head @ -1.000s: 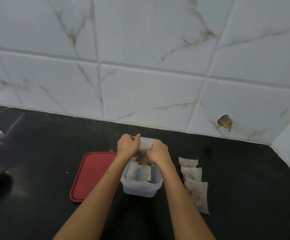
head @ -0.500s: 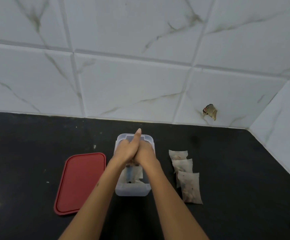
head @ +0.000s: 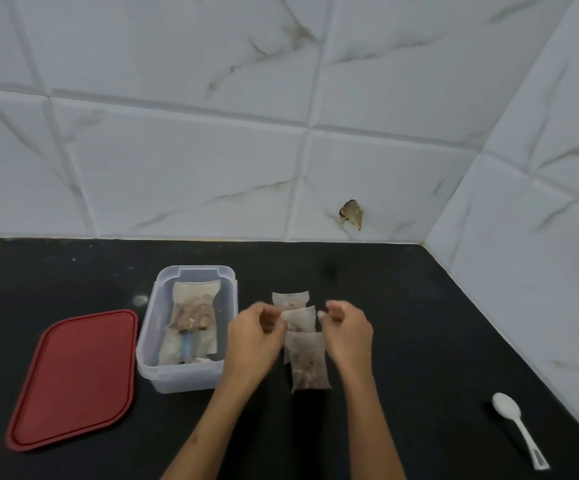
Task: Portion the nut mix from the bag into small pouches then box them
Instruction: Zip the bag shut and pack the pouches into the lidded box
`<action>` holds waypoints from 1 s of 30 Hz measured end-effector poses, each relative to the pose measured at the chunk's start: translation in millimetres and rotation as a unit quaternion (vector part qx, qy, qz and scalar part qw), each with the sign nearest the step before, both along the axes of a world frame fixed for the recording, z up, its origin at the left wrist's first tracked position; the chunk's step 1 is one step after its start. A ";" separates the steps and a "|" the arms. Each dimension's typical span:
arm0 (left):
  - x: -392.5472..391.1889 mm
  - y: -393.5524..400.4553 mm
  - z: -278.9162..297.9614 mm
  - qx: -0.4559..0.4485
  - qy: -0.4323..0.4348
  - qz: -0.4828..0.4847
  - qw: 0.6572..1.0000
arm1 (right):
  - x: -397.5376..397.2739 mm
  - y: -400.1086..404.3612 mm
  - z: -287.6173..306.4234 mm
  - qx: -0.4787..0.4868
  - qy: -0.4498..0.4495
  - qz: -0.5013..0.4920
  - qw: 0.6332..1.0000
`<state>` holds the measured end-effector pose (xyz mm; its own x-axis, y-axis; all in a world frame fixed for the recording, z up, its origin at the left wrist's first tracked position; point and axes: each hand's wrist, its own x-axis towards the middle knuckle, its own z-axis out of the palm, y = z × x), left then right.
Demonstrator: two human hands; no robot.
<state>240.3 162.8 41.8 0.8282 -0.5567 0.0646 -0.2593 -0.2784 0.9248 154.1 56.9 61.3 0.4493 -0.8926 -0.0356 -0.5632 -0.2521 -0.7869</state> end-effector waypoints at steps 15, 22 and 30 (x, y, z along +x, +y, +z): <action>-32.7 -31.3 -47.0 0.068 0.173 0.106 0.977 | -23.7 -16.2 -67.8 0.193 -0.102 -0.050 0.975; -31.5 -35.3 -39.2 -0.018 0.210 0.127 0.969 | -16.2 -28.5 -59.6 0.233 -0.157 0.000 0.960; -18.4 -51.2 -36.7 -0.011 0.204 0.165 0.965 | 12.4 -37.7 -53.2 0.162 -0.103 -0.007 0.981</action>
